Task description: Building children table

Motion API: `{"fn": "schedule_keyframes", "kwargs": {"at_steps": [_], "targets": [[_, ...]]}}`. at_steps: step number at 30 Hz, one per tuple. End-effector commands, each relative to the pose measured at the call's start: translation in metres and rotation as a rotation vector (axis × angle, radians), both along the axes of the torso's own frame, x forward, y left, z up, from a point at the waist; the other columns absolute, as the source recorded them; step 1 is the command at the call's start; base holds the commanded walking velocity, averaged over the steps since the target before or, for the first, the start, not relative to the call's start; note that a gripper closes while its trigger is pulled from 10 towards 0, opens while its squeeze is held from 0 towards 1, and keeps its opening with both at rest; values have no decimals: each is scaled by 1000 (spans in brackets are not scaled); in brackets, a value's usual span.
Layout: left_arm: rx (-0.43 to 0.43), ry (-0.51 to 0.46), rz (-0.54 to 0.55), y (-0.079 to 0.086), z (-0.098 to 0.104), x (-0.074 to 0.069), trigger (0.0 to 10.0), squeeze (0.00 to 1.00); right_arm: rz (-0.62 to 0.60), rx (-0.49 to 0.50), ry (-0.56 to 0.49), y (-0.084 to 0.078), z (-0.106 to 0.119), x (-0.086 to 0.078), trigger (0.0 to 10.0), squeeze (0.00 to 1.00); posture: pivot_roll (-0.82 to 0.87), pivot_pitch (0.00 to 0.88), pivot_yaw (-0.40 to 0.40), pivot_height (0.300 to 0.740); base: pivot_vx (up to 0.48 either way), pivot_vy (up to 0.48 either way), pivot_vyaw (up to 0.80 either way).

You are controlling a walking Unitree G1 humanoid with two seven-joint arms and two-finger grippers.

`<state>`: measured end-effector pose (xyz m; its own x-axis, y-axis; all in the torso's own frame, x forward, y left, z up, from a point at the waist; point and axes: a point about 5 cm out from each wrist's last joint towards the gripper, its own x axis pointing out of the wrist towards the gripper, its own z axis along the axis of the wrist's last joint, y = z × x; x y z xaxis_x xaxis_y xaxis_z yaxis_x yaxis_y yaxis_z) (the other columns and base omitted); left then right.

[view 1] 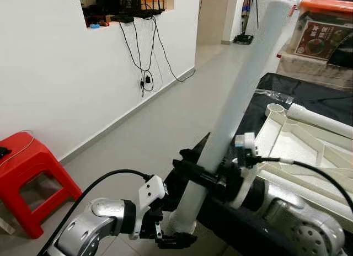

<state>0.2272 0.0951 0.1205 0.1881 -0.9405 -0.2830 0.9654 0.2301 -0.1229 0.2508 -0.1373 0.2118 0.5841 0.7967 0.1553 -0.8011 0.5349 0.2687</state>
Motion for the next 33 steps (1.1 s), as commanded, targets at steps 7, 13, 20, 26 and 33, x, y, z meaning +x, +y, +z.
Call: {"fn": "schedule_keyframes", "kwargs": {"at_steps": [7,13,20,26,33], "targets": [[-26,-56,183,-2,0,12,10000,0,-440,-30,-94,-50,13,34,0,0,137,0,-16,740,0,0,0],[-75,-144,345,-7,7,27,10000,0,-675,-29,-159,-71,25,44,0,0,138,0,-16,740,0,0,0],[-132,-213,489,-15,19,40,10000,0,-956,-55,-260,-85,42,54,0,0,143,0,-21,740,0,0,0],[-146,-217,476,-27,22,30,10000,0,-891,-98,-298,-77,46,73,10000,0,147,5,-31,740,0,0,0],[-158,-202,461,-29,25,10,10000,0,-784,-149,-285,-87,41,92,10000,0,165,86,-31,740,0,0,0]]}}
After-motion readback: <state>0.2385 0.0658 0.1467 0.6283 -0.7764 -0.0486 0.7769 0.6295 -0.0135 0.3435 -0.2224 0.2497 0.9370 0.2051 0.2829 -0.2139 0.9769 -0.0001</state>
